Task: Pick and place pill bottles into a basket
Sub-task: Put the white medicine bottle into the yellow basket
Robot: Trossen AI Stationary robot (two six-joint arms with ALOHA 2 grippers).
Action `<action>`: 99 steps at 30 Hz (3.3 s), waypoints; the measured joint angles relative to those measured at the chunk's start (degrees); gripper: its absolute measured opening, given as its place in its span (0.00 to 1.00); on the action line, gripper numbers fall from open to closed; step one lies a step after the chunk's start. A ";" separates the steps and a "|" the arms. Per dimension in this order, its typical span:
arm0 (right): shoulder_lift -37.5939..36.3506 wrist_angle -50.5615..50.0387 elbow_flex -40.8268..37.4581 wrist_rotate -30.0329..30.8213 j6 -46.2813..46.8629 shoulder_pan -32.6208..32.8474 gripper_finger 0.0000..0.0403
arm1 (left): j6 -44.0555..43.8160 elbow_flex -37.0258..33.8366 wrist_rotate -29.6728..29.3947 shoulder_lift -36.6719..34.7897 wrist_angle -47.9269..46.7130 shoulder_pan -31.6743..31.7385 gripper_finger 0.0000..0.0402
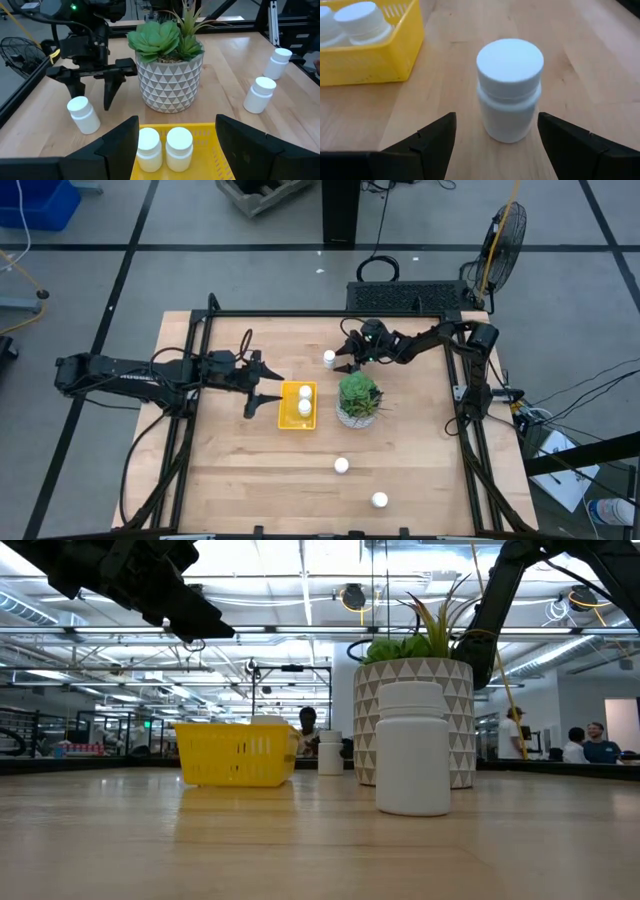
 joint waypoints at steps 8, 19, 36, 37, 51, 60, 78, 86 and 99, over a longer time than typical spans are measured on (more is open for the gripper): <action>-0.02 -5.22 3.47 0.09 -1.16 1.09 0.67 | -0.05 0.00 -0.02 0.00 0.84 0.00 0.67; -0.02 -7.57 3.84 0.04 -2.02 0.99 0.68 | -0.21 0.00 0.00 0.00 1.40 0.00 0.67; 2.54 -3.65 4.03 -0.11 0.83 1.68 0.67 | -0.42 0.02 0.03 -0.02 1.52 0.00 0.67; 2.54 -4.15 4.03 0.05 1.17 1.66 0.67 | -0.31 0.02 0.04 -0.04 1.58 -0.02 0.67; 3.26 -5.80 4.40 1.31 2.74 1.73 0.66 | -0.19 0.02 0.07 -0.02 2.54 0.00 0.67; 3.19 -6.62 6.30 -2.46 0.91 2.21 0.66 | -0.15 0.02 0.07 -0.02 2.56 0.00 0.67; 3.19 -7.62 6.39 -1.75 0.14 2.16 0.66 | -0.19 0.02 0.07 -0.02 2.95 -0.02 0.67; 3.19 -6.67 6.45 0.90 2.34 2.16 0.66 | -0.17 0.02 0.07 -0.02 2.97 -0.02 0.67; 3.19 -8.97 6.46 0.97 3.42 2.29 0.66 | 1.33 0.02 -2.10 0.02 2.39 -0.02 0.67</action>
